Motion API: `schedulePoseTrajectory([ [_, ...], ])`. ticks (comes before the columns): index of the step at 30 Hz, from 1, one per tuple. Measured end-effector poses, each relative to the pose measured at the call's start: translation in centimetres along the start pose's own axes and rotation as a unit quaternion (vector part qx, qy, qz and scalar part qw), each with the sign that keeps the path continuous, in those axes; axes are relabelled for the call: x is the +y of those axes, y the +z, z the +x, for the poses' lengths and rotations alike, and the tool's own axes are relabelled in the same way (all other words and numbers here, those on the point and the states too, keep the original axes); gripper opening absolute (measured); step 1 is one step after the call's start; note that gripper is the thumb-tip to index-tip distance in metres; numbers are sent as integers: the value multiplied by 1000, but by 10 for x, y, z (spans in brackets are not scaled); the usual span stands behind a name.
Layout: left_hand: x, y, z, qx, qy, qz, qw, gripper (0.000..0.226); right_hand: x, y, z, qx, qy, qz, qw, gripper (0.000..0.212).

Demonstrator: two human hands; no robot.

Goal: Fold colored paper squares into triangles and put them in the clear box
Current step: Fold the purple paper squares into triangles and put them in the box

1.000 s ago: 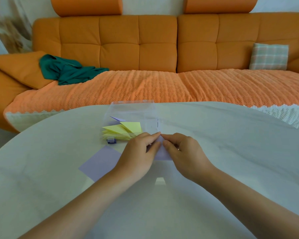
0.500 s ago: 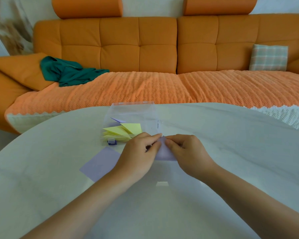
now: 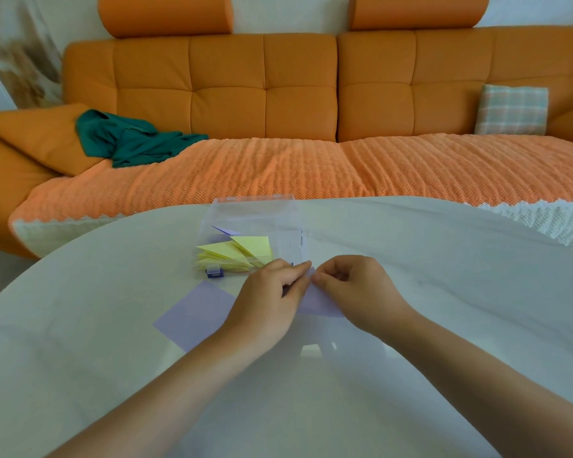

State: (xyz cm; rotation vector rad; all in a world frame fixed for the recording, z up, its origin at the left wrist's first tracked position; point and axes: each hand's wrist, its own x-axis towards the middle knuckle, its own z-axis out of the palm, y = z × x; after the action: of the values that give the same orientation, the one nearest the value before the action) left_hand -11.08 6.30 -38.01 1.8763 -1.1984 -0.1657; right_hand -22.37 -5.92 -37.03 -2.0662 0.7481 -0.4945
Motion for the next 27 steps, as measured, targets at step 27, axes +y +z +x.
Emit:
schedulePoseTrajectory([
  [27, -10, -19, -26, -173, 101, 207, 957, 34, -9, 13, -4, -25, 8, -357, 934, 27],
])
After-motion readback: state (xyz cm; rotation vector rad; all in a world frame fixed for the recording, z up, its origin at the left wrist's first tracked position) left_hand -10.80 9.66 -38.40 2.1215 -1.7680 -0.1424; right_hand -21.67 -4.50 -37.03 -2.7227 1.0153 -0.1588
